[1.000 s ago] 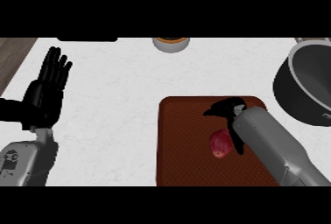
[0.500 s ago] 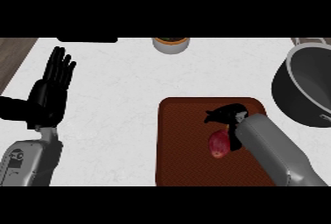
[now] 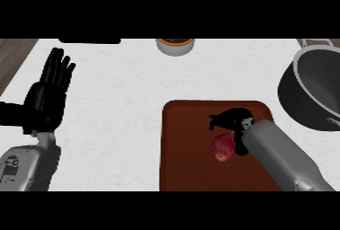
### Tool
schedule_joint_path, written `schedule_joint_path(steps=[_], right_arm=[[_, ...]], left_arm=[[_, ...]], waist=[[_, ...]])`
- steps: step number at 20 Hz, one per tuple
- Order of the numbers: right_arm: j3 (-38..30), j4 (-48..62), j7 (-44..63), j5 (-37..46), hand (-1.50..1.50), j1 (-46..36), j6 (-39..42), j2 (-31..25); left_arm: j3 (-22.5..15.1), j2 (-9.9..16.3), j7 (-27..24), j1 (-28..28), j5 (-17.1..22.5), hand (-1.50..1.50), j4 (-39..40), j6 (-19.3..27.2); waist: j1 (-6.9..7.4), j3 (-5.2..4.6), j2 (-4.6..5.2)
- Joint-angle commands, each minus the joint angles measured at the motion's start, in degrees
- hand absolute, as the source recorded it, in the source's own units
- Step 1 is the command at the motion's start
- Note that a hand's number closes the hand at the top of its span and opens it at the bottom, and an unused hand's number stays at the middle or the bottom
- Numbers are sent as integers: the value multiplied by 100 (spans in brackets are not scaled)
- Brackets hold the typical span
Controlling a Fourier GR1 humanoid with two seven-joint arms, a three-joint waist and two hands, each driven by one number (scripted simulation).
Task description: Pick the pear from the tray and place it in the pot
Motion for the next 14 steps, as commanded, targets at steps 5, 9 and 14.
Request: schedule_joint_path(steps=[5,9,14], right_arm=[[135,-212,-91,337,150,-115,-357,381],[359,-2063,82,439,150,934,-2129,971],[539,-3833,75,634,150,1958,-3391,879]], left_arm=[[19,-39,-152,76,-86,0,123,-43],[207,42,61,153,36,0,112,39],[405,182,83,292,65,0,23,81]], waist=[[28,162,167],[-289,174,7],[-522,176,-52]])
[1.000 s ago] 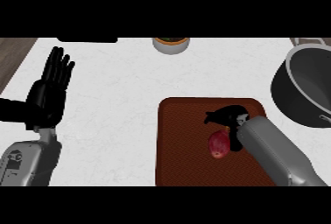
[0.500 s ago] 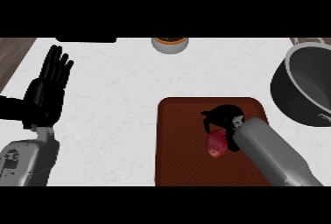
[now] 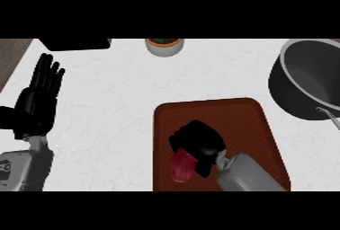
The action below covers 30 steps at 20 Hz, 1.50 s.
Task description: Pick the pear from the tray and place it in the pot
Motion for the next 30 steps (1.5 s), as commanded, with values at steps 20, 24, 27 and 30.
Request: schedule_joint_path(steps=[20,24,27,30], right_arm=[[-4450,-4627,310,-1506,150,3139,-2349,-1729],[-5487,-3470,-165,-2372,150,2676,-1885,-2282],[-5726,-2131,-731,-2336,150,2136,-1952,-2576],[-5990,-1243,-1098,-2503,150,1774,-1870,-2790]], left_arm=[[-121,-234,-413,139,-86,0,51,-155],[-43,-172,-158,-104,27,0,69,-217],[-133,-130,136,-180,-43,0,-159,-183],[-190,-233,17,162,-39,0,-501,-220]], waist=[[275,10,187],[334,9,196],[423,12,203],[445,10,192]])
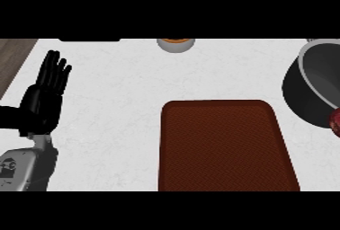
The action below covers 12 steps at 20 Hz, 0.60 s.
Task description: Pick the pear from the tray and place it in the pot
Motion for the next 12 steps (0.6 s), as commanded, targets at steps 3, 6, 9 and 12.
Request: schedule_joint_path(steps=[3,6,9,12], right_arm=[[-501,2483,-1241,-241,150,-989,-206,-379],[-693,3624,-2049,-410,150,-1444,-137,-726],[-578,4752,-2639,-195,150,-1977,-265,-899],[-609,5848,-3140,19,150,-2487,-498,-1156]], left_arm=[[-128,-83,121,58,-74,0,-199,-14],[51,-50,46,-323,-9,0,232,-42],[-34,-86,-42,-135,-102,0,163,-92],[-16,-156,-226,-245,-140,0,346,-76]], waist=[[94,3,17],[85,5,32],[120,5,34],[173,10,64]])
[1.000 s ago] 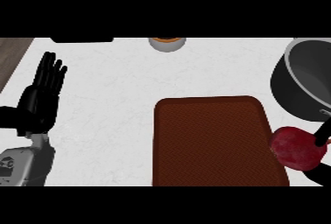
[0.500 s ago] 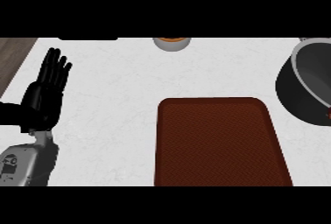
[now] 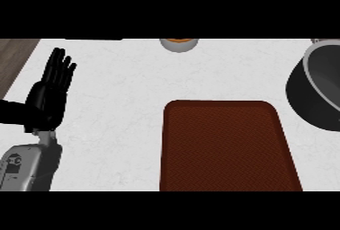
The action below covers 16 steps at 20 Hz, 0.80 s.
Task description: Pick the pear from the tray and place it in the pot
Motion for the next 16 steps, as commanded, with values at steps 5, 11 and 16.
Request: schedule_joint_path(steps=[5,11,16], right_arm=[[134,2825,-1201,535,150,-1381,-718,-217],[366,3810,-515,778,150,-1795,-44,-70],[504,4377,-1477,887,-150,-1858,459,-143]], left_arm=[[-156,-272,-248,-94,-216,0,213,110],[-50,-26,170,-159,-31,0,-31,-76],[-27,-50,21,-133,-20,0,62,-139]], waist=[[32,2,13],[183,10,57],[147,17,64]])
